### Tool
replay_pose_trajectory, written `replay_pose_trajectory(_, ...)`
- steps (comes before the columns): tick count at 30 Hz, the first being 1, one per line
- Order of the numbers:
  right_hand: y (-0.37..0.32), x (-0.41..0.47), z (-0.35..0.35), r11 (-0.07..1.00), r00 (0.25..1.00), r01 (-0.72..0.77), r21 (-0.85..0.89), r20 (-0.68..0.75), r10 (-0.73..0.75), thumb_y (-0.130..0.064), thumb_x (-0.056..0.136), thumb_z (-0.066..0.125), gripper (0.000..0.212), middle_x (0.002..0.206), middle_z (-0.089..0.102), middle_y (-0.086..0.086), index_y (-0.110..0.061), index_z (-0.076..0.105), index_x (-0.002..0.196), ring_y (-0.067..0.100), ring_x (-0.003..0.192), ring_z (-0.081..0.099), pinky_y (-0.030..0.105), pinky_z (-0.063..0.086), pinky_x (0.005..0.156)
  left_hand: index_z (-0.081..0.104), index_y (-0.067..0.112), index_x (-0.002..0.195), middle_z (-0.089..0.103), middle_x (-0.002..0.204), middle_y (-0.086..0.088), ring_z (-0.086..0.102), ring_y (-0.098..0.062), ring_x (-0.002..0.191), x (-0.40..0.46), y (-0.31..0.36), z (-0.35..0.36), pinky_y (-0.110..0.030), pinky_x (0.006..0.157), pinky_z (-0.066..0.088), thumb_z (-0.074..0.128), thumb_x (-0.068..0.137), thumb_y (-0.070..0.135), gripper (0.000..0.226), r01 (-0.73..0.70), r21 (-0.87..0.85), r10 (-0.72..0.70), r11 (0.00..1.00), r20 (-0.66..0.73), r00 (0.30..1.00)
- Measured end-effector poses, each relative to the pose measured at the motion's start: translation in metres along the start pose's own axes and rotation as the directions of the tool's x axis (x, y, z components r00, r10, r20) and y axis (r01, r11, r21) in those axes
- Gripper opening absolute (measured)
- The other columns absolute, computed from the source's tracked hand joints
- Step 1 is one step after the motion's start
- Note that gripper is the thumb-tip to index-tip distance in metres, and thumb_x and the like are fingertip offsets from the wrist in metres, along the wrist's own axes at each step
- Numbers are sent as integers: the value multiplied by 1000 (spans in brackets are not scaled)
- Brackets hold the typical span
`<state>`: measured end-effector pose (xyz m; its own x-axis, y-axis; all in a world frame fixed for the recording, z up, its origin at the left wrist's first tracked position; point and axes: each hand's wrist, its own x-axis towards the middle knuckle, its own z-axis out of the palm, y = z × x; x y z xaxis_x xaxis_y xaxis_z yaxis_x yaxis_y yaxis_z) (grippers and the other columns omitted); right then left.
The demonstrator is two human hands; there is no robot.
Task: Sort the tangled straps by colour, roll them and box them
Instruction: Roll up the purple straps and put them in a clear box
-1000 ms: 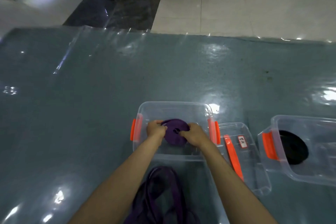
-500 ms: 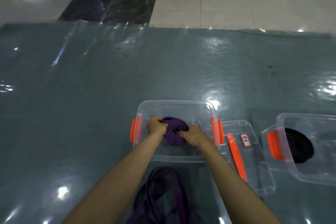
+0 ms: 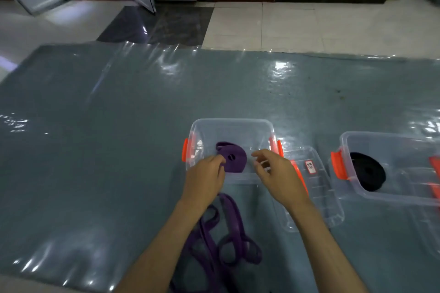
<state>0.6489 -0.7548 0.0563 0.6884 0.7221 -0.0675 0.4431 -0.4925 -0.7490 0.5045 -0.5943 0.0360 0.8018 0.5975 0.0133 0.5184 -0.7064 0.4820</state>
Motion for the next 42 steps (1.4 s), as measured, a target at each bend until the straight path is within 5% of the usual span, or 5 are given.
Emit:
replay_pose_trajectory(10, 66, -104, 59, 975, 963, -121, -185, 216, 161, -19, 99, 68, 18, 105, 78, 1, -20, 74, 116, 20, 91, 72, 38, 59, 86, 71, 17, 114, 72, 114, 1, 66, -24, 101, -116, -38, 10, -39, 82, 52, 54, 104, 21, 20, 164, 78, -169, 983, 54, 984)
replay_pose_trajectory(16, 86, -149, 112, 955, 914, -212, -206, 305, 268, -29, 94, 75, 31, 117, 73, 7, -16, 72, 121, 28, 107, 70, 34, 54, 89, 56, 10, 90, 65, 83, -6, 65, -29, 83, -159, -54, 51, -40, 73, 52, 64, 102, 32, 25, 390, -33, -370, 920, 252, 894)
replay_pose_trajectory(32, 98, -191, 118, 946, 945, -323, -43, 45, 324, -20, 93, 75, 14, 86, 69, -9, -27, 63, 91, 13, 77, 67, 33, 54, 68, 48, 18, 62, 58, 60, 2, 58, -18, 58, -173, -44, 86, -32, 57, 44, 74, 85, 29, 36, 602, -176, -555, 779, 253, 793)
replay_pose_trajectory(38, 96, -189, 101, 918, 908, -371, 141, -153, 390, -14, 89, 79, 19, 90, 70, -6, -25, 65, 96, 18, 80, 67, 31, 49, 72, 63, 7, 85, 71, 78, -4, 65, -21, 70, -169, -40, 59, -27, 61, 51, 74, 90, 24, 20, 472, -412, -461, 780, 132, 878)
replay_pose_trajectory(42, 88, -179, 95, 862, 861, -386, 328, -207, 465, -4, 89, 77, 24, 97, 71, 4, -15, 64, 107, 26, 88, 70, 33, 54, 76, 57, 17, 99, 81, 86, 5, 76, -13, 82, -164, -38, 20, -27, 71, 56, 60, 100, 15, 3, 399, -694, -466, 599, 104, 879)
